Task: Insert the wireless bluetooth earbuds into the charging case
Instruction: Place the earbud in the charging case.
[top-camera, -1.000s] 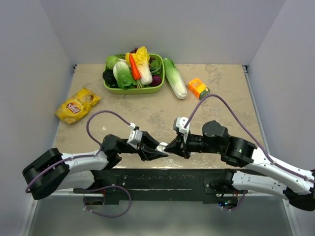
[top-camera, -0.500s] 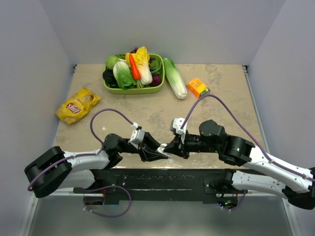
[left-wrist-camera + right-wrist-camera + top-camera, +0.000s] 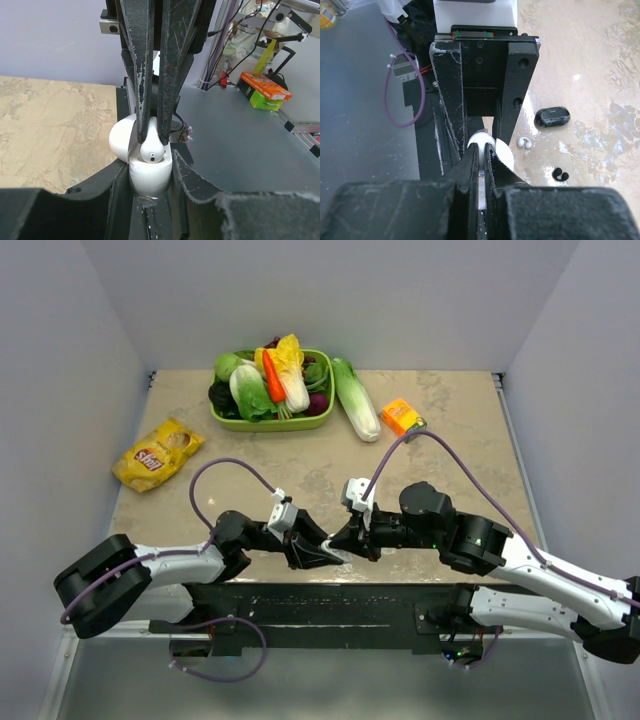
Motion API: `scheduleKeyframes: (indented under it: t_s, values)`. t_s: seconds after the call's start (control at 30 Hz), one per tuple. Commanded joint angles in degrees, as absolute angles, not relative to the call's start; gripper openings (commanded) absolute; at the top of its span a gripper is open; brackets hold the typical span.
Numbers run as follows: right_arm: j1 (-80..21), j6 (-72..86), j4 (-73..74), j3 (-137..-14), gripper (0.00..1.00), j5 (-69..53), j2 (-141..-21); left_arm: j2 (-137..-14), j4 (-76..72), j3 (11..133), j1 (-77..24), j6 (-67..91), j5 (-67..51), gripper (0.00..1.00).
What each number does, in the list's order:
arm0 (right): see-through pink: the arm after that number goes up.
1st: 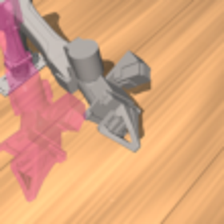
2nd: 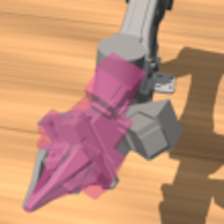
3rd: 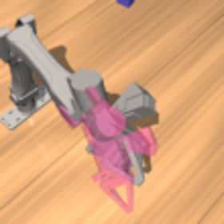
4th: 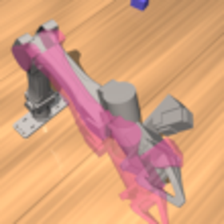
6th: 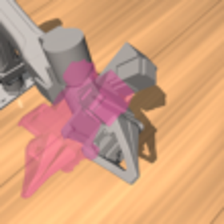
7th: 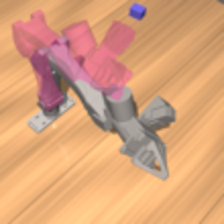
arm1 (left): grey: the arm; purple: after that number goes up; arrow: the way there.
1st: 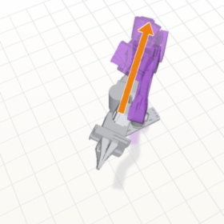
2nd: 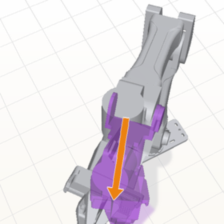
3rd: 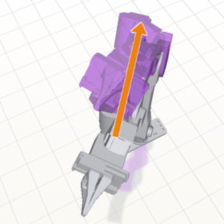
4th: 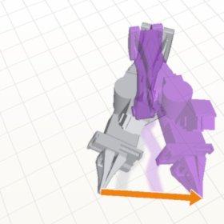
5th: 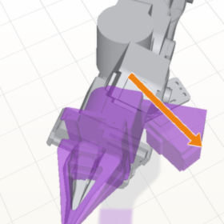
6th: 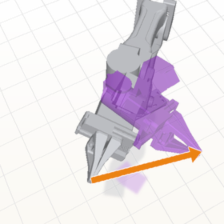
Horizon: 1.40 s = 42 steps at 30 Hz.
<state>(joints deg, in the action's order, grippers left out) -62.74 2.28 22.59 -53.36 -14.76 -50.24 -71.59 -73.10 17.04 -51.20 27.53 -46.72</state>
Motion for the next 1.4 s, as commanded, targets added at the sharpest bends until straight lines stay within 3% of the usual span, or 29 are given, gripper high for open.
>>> scheduleKeyframes:
  t_s: [0.0, 1.07, 1.1, 1.13, 1.17, 1.2, 1.27, 1.37]
  values:
    - [-62.93, 1.14, 20.65, -55.2, 0.0, -15.47, -50.36, -71.81, -89.56, 18.9, -51.59, 28.3, -47.2, 0.0]
    - [-63.28, 3.34, 20.74, -52.3, 0.0, -15.91, -50.27, -70.66, -89.47, 20.21, -51.59, 27.16, -45.44, 0.0]
    - [-63.19, 3.43, 20.92, -52.38, 0.04, -15.3, -50.19, -70.66, -89.47, 20.21, -51.59, 27.16, -45.35, 0.0]
    - [-63.37, 4.04, 21.09, -52.47, 0.14, -14.51, -49.84, -70.58, -89.47, 20.3, -51.68, 27.16, -45.35, 0.0]
    - [-63.37, 4.3, 21.18, -52.47, 0.35, -14.07, -49.57, -70.58, -89.3, 20.22, -51.59, 26.98, -45.26, 0.0]
    - [-63.28, 4.57, 21.09, -52.56, 0.43, -12.93, -49.14, -70.66, -89.04, 20.3, -51.59, 26.81, -45.18, 0.0]
    - [-63.37, 6.06, 20.22, -53.0, 0.56, -11.96, -47.64, -70.66, -88.16, 20.04, -51.59, 26.02, -44.74, 0.0]
    - [-63.28, 8.69, 18.46, -54.66, 0.66, -10.9, -44.31, -71.1, -88.33, 19.08, -51.59, 25.4, -43.42, 0.0]
